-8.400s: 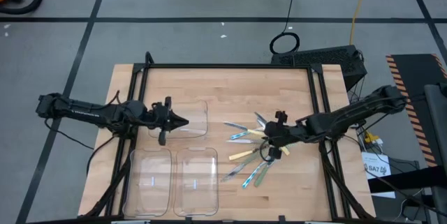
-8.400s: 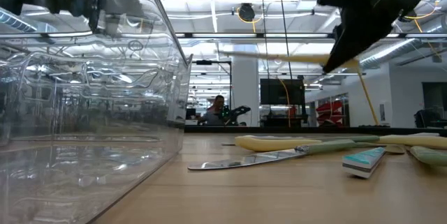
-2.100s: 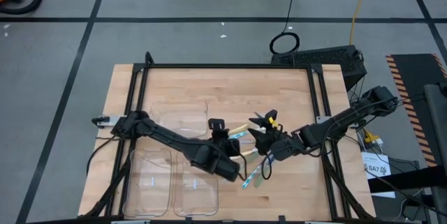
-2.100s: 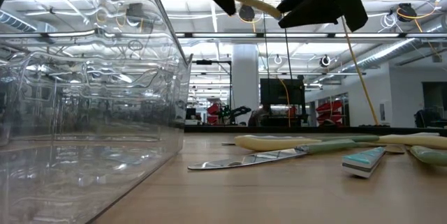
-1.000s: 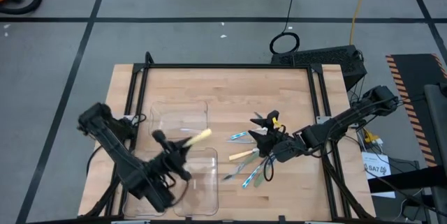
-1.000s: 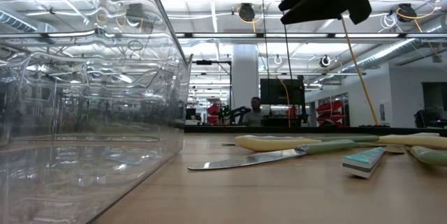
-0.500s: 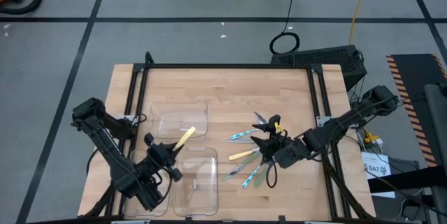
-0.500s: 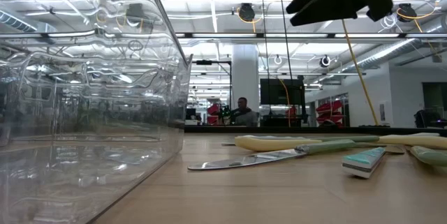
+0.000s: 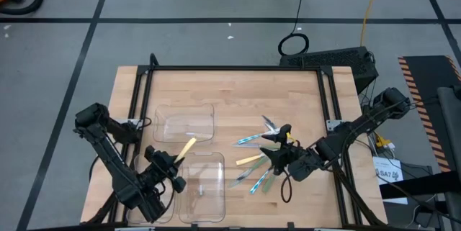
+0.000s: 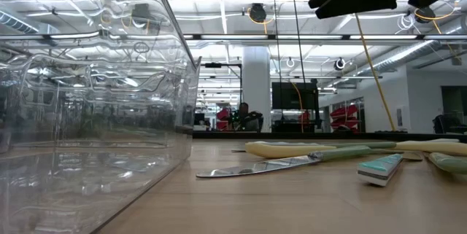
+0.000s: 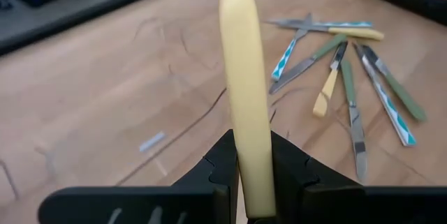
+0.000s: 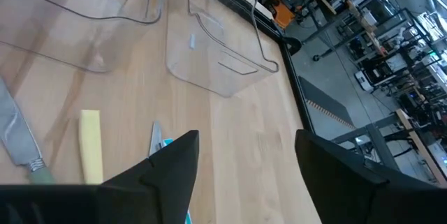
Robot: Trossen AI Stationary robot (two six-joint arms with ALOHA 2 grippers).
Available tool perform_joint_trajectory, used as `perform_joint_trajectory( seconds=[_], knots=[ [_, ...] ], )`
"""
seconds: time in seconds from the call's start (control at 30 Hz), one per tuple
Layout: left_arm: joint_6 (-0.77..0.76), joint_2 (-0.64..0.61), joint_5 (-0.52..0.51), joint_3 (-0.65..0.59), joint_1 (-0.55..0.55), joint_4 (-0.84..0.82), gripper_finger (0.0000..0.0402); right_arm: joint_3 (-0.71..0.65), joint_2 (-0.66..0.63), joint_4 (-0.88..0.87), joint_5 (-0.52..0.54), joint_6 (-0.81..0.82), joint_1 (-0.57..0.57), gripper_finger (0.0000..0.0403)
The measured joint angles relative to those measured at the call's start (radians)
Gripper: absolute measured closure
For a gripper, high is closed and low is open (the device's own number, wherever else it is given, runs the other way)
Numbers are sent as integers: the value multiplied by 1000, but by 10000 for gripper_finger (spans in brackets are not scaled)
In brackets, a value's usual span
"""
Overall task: Sort silverware by color (type)
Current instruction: Put the top left yellow table knife into the bottom left transparent bin
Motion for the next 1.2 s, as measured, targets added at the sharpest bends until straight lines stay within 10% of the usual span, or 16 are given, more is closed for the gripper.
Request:
perform_joint_trajectory(
  seconds=[0.67, 1.2],
  knots=[
    [-240, 41, 325, 0, -90, -2, 352, 0, 0, -12, 1, 58, 4, 172],
    [-353, 43, 347, 44, -224, -9, 352, 0, 0, -43, -2, 250, 6, 172]
  ],
)
